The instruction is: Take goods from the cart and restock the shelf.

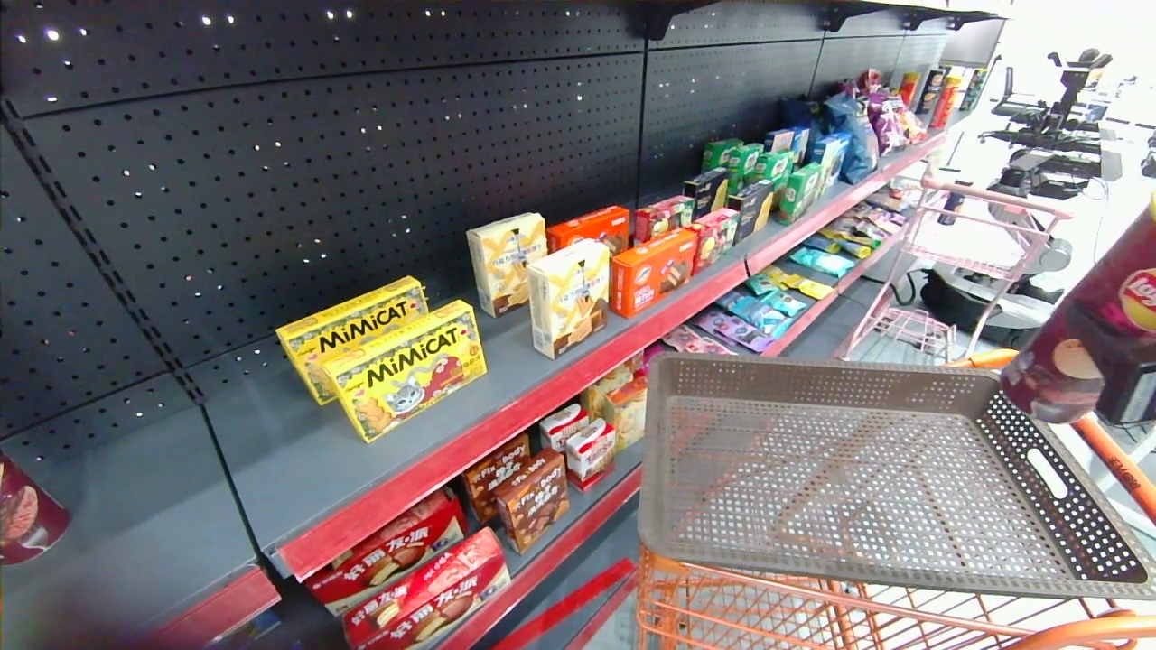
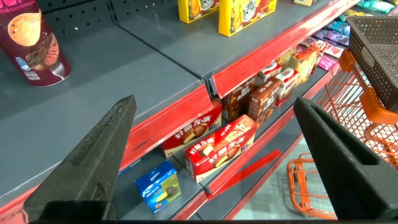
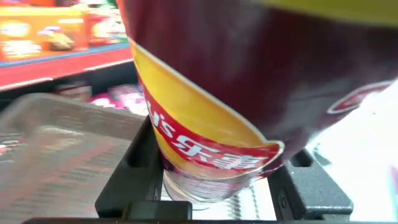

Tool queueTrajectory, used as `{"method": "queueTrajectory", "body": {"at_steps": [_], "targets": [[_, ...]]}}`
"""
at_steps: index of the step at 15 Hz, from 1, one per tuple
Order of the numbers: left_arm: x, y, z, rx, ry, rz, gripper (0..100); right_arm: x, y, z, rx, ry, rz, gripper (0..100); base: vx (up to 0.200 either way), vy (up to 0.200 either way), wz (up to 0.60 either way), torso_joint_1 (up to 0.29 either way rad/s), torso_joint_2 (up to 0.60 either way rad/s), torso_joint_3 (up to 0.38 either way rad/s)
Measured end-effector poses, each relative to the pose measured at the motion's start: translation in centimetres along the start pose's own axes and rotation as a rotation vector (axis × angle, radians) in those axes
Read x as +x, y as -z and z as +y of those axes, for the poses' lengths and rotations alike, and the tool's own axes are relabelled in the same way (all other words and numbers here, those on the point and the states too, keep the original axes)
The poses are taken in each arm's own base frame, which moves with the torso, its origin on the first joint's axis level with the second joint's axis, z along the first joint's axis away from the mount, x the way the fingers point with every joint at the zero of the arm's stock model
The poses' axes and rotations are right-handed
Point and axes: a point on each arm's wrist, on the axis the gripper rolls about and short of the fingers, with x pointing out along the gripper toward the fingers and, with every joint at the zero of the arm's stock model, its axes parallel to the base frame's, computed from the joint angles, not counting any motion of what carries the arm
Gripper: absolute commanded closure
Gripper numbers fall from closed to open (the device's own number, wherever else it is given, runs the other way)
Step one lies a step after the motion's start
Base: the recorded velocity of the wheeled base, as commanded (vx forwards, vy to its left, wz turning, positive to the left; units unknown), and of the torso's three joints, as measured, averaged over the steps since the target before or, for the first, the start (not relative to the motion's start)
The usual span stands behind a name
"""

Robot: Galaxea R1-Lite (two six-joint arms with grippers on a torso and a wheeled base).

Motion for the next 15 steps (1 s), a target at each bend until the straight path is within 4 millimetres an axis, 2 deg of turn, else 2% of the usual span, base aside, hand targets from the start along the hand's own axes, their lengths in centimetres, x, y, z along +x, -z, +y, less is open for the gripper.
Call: {"method": "queueTrajectory", "body": {"at_steps": [3, 5, 11, 15], "targets": [[0.0, 0.0, 0.0, 0.0, 0.0, 0.0, 0, -2.0, -0.4, -1.9, -0.037, -0.033, -0.058, 100, 0.0, 0.0, 0.0, 0.0, 0.0, 0.0], [0.0, 0.0, 0.0, 0.0, 0.0, 0.0, 0, -2.8, -0.6, -2.3, -0.043, -0.071, -0.092, 100, 0.0, 0.0, 0.0, 0.0, 0.0, 0.0], [0.0, 0.0, 0.0, 0.0, 0.0, 0.0, 0, -3.8, -0.5, -3.5, -0.068, 0.006, -0.065, 100, 0.0, 0.0, 0.0, 0.0, 0.0, 0.0], [0.0, 0.0, 0.0, 0.0, 0.0, 0.0, 0, -5.9, -0.2, -3.8, -0.104, 0.025, -0.057, 100, 0.0, 0.0, 0.0, 0.0, 0.0, 0.0]]}}
